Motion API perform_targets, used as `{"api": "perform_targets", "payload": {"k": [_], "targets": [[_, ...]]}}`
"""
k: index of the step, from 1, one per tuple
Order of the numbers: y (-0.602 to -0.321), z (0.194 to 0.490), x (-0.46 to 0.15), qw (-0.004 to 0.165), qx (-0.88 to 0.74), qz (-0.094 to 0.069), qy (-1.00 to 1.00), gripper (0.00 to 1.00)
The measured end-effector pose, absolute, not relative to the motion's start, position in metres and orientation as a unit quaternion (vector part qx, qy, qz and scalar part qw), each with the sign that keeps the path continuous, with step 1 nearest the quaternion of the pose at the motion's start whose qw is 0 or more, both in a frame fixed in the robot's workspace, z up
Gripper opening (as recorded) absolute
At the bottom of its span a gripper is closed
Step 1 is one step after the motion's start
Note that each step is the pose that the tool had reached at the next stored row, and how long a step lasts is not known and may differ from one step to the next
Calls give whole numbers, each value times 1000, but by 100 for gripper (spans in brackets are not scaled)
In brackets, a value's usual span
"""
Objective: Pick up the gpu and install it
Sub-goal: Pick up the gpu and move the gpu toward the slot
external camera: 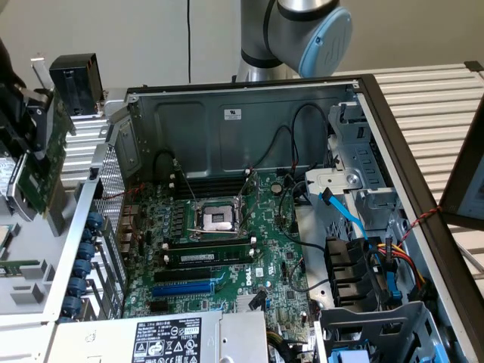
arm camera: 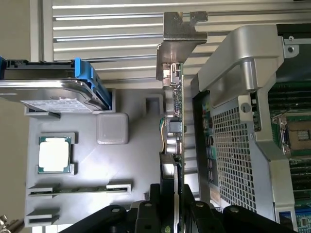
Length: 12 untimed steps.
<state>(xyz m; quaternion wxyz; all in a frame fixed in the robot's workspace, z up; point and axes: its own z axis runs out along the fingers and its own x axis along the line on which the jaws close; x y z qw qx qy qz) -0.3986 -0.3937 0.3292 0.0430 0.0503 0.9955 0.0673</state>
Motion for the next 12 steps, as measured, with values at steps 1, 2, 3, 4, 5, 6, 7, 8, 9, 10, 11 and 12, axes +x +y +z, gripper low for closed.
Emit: {"api": "perform_targets", "payload": {"k": [1, 2, 3, 4, 5, 6, 7, 8, 9, 10, 11, 12], "targets": [[-394, 333, -397, 42, 50, 67, 996, 28], [-394, 338, -395, 41, 50, 67, 996, 28], [-394, 341, -394, 39, 50, 67, 996, 28], [-394, 343, -393, 36, 50, 67, 996, 28], [-394, 346, -392, 34, 50, 67, 996, 28], [-394, 350, -391, 33, 50, 67, 996, 28], [-394, 354, -389, 32, 49, 67, 996, 28], [-394, 359, -387, 31, 49, 67, 996, 28], [-394, 364, -384, 31, 49, 67, 996, 28], [-394, 368, -381, 31, 49, 67, 996, 28], [-394, 373, -379, 30, 49, 67, 996, 28], [-394, 377, -376, 30, 49, 67, 996, 28]]}}
